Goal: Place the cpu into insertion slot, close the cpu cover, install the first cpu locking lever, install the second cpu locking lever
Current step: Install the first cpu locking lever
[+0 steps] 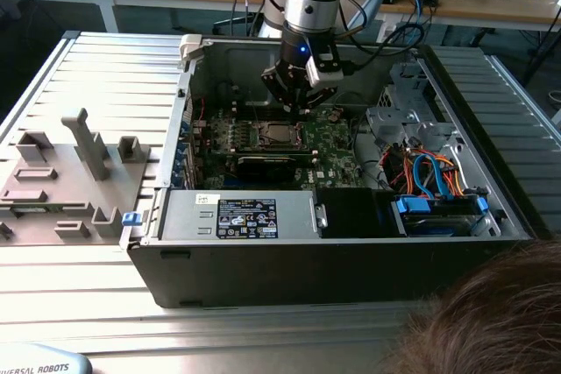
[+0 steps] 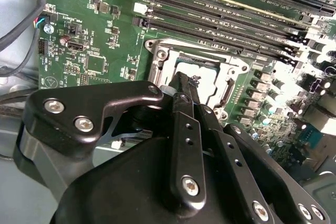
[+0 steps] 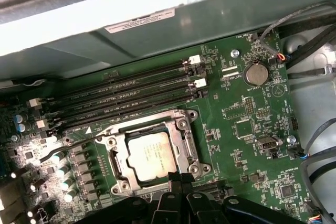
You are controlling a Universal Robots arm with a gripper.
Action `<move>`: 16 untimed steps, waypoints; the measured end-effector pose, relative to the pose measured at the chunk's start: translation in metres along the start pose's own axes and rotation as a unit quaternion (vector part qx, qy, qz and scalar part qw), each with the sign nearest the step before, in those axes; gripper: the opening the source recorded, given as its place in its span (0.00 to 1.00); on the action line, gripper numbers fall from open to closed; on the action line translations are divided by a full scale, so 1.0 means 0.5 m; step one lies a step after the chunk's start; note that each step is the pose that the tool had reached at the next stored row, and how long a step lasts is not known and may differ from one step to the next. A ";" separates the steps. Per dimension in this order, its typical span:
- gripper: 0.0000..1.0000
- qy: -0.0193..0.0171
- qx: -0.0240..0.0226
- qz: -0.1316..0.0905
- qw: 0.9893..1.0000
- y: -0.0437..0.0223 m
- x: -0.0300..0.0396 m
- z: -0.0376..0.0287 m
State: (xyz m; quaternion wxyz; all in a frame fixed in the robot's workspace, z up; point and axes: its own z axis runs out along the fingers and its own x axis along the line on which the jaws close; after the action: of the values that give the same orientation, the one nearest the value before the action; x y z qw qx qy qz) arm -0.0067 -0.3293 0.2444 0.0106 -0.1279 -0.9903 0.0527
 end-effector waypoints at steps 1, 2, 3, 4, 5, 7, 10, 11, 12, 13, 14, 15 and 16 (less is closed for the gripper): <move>0.11 0.000 0.000 -0.001 1.000 0.000 0.000 0.000; 0.11 0.000 0.000 -0.002 1.000 0.000 0.000 0.000; 0.11 0.000 0.000 -0.004 1.000 0.000 0.000 0.000; 0.11 -0.001 0.000 -0.005 1.000 0.000 0.000 0.000; 0.11 -0.001 0.000 -0.006 1.000 0.000 0.000 0.000; 0.11 -0.001 0.000 -0.009 1.000 0.000 0.000 0.000; 0.11 -0.001 0.000 -0.013 1.000 0.000 0.000 0.000; 0.11 -0.002 0.000 -0.016 1.000 0.000 0.000 0.000; 0.11 -0.002 0.000 -0.017 1.000 0.000 0.000 0.000; 0.11 -0.002 0.000 -0.018 1.000 0.000 0.000 0.000; 0.11 -0.002 0.000 -0.020 1.000 0.000 0.000 0.000; 0.11 -0.002 0.000 -0.021 1.000 0.000 0.000 0.000; 0.11 -0.002 0.000 -0.022 1.000 0.000 0.000 0.000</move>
State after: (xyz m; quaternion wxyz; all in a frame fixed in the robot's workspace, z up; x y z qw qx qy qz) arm -0.0067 -0.3293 0.2444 0.0094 -0.1057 -0.9929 0.0529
